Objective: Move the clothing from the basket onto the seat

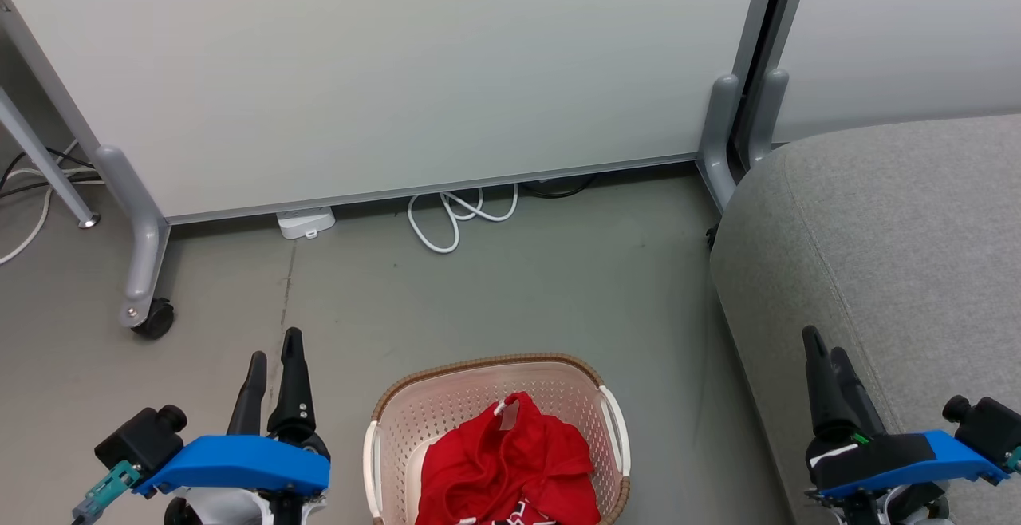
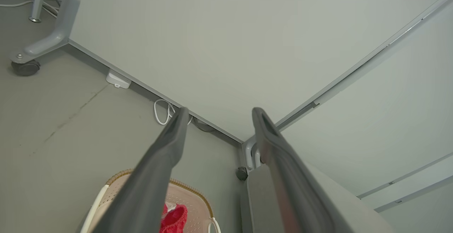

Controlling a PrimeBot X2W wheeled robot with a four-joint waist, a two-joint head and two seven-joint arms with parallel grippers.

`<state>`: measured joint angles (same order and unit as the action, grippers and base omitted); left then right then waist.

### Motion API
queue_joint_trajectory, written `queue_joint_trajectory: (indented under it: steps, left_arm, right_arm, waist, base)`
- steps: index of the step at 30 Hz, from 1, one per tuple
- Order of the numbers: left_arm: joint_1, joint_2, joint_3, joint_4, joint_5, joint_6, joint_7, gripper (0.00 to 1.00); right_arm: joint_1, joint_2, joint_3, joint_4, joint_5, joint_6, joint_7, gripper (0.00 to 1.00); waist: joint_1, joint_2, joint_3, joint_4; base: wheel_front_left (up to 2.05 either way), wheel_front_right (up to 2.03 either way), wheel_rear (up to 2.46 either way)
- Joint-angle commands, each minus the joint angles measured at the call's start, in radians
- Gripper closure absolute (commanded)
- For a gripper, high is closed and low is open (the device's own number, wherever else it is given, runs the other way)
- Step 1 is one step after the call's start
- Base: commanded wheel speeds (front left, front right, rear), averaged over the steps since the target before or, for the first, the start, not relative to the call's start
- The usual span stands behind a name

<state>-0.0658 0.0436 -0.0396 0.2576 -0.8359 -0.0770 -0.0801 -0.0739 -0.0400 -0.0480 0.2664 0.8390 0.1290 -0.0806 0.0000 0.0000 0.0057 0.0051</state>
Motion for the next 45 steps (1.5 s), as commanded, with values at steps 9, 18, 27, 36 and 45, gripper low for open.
queue_joint_trajectory:
  steps: [9,18,27,36,45]
  left_arm:
    - [-0.034,0.007,-0.023,0.001,0.129,-0.009,-0.035,0.0]
    - [-0.04,0.007,-0.044,0.009,0.23,-0.017,-0.06,0.0]
    - [-0.042,0.008,-0.058,0.026,0.316,-0.018,-0.084,0.0]
    - [-0.046,0.008,-0.067,0.048,0.392,-0.014,-0.106,0.0]
    - [-0.045,0.008,-0.072,0.081,0.442,-0.004,-0.126,0.0]
  right_arm:
    - [-0.024,-0.009,0.012,-0.006,-0.13,0.002,-0.034,0.0]
    - [-0.026,-0.01,0.018,0.005,-0.232,0.002,-0.06,0.0]
    - [-0.03,-0.011,0.024,0.014,-0.326,0.002,-0.083,0.0]
    - [-0.035,-0.011,0.031,0.027,-0.42,0.002,-0.105,0.0]
    - [-0.037,-0.012,0.034,0.046,-0.504,0.002,-0.124,0.0]
  waist:
    - [0.0,0.0,0.001,0.004]
    - [0.0,0.0,0.0,0.011]
    - [0.0,0.0,-0.003,0.014]
    - [0.0,0.0,-0.005,0.017]
    - [0.0,0.0,-0.011,0.018]
  base:
    - [0.0,0.0,0.0]
    - [0.0,0.0,0.0]
    - [0.0,0.0,0.0]
    - [0.0,0.0,0.0]
    - [0.0,0.0,0.0]
